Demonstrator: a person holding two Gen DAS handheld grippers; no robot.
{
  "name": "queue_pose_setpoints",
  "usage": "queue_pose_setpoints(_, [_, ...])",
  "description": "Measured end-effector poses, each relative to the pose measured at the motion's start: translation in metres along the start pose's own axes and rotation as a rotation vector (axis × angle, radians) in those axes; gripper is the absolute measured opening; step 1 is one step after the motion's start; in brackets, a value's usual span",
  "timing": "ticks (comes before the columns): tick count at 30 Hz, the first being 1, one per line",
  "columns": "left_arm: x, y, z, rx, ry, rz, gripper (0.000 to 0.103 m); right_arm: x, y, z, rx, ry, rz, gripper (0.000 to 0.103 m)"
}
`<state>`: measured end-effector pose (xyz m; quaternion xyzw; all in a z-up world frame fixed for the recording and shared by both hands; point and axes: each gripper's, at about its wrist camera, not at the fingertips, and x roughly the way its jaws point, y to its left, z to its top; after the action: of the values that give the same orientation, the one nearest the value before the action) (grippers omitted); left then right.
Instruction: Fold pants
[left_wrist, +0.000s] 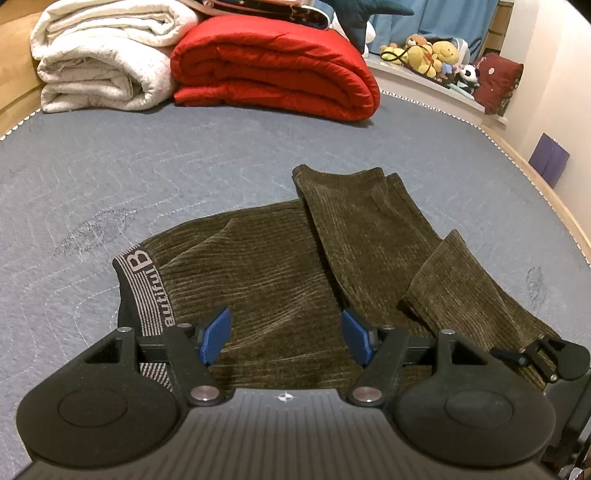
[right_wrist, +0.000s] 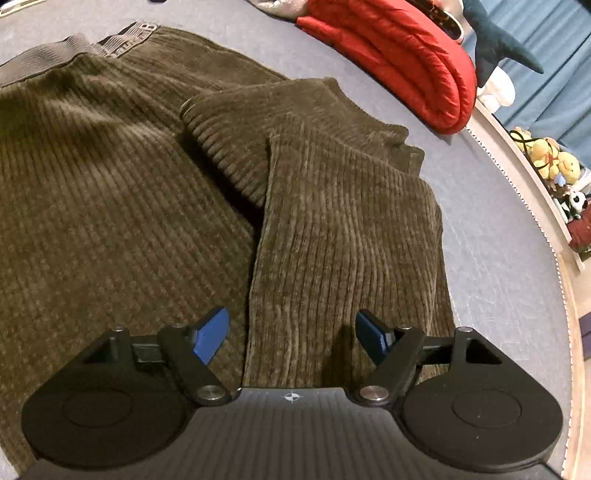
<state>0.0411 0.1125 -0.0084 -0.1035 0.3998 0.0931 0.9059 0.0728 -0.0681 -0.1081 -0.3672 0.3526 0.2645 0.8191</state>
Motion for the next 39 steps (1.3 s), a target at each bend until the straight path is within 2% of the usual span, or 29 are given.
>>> queue_pose_setpoints(5, [-0.002,0.001,0.001,-0.007,-0.001,-0.003,0.072,-0.005,-0.013,-0.001,0.059,0.001,0.029,0.014])
queue_pose_setpoints(6, [-0.003,0.001,0.001,-0.006,-0.003,-0.006,0.072,-0.009,-0.017,-0.002,0.068,-0.011,0.026,0.010])
queue_pose_setpoints(14, [-0.004,-0.003,-0.001,-0.002,-0.001,-0.008,0.072,-0.065,-0.060,-0.011,0.212,-0.142,0.025,0.007])
queue_pose_setpoints(17, [-0.005,-0.006,-0.002,0.000,-0.001,-0.013,0.072,-0.085,-0.092,-0.033,0.324,-0.182,-0.024,0.007])
queue_pose_setpoints(19, [-0.007,-0.007,-0.002,-0.001,-0.001,-0.022,0.072,-0.091,-0.126,-0.060,0.461,-0.177,-0.055,0.007])
queue_pose_setpoints(22, [-0.008,-0.009,-0.004,0.013,-0.005,-0.025,0.072,-0.093,-0.174,-0.115,0.692,-0.081,-0.147,0.006])
queue_pose_setpoints(24, [-0.005,-0.009,-0.006,0.014,0.004,-0.017,0.072,-0.098,-0.201,-0.156,0.875,0.020,-0.212,0.005])
queue_pose_setpoints(27, [-0.001,-0.012,-0.009,0.014,0.021,-0.011,0.072,-0.101,-0.217,-0.216,1.066,0.215,-0.318,0.003])
queue_pose_setpoints(29, [0.000,-0.015,-0.009,0.017,0.025,-0.015,0.072,-0.104,-0.217,-0.242,1.127,0.291,-0.377,0.004])
queue_pose_setpoints(30, [-0.001,-0.017,-0.009,0.019,0.024,-0.017,0.072,-0.108,-0.218,-0.252,1.147,0.302,-0.393,0.004])
queue_pose_setpoints(32, [-0.003,-0.021,-0.009,0.020,0.019,-0.022,0.072,-0.118,-0.222,-0.259,1.188,0.270,-0.423,0.005])
queue_pose_setpoints(34, [-0.004,-0.027,-0.009,0.027,0.016,-0.025,0.072,-0.132,-0.228,-0.260,1.238,0.210,-0.465,0.014])
queue_pose_setpoints(36, [-0.004,-0.032,-0.012,0.039,0.016,-0.024,0.072,-0.145,-0.236,-0.261,1.285,0.098,-0.486,0.038])
queue_pose_setpoints(37, [-0.004,-0.034,-0.013,0.043,0.019,-0.023,0.072,-0.149,-0.238,-0.263,1.283,0.058,-0.475,0.045])
queue_pose_setpoints(38, [-0.003,-0.035,-0.014,0.047,0.023,-0.021,0.072,-0.146,-0.241,-0.259,1.244,0.021,-0.435,0.057])
queue_pose_setpoints(39, [-0.002,-0.035,-0.015,0.049,0.026,-0.019,0.072,-0.141,-0.242,-0.257,1.194,0.008,-0.403,0.064])
